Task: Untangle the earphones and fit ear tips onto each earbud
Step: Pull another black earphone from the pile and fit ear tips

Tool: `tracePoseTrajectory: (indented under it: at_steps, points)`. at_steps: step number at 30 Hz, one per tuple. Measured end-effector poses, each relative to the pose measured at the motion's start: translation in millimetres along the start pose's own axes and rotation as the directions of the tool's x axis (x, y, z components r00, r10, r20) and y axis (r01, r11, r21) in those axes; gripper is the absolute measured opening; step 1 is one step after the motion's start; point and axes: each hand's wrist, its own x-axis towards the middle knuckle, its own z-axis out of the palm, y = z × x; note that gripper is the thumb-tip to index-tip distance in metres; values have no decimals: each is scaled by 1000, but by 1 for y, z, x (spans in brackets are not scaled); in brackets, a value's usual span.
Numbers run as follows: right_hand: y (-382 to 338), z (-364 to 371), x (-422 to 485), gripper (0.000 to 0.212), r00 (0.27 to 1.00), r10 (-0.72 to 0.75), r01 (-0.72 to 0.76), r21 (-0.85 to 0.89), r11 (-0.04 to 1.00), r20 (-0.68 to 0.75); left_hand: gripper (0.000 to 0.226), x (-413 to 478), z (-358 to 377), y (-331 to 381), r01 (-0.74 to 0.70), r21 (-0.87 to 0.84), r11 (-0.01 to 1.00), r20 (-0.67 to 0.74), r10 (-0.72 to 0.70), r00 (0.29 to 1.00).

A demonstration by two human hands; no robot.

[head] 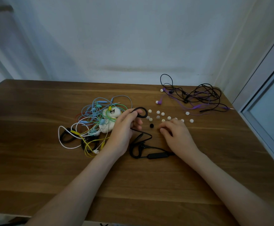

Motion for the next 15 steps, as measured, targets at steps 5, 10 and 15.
tracePoseTrajectory:
  at_steps: [5, 10, 15]
  points:
    - [1, 1, -1, 14, 1000, -27, 27, -1, 1000, 9, 23, 0, -3, -1, -25, 10, 1000, 58, 24, 998]
    - [-1, -1, -1, 4, 1000, -2, 3, 36, 999, -13, 16, 0, -6, -2, -63, -21, 998, 73, 64, 995]
    - [-15, -15, -7, 23, 999, 31, -20, 266, 964, -39, 27, -3, -12, 7, 0, -195, 981, 121, 24, 992]
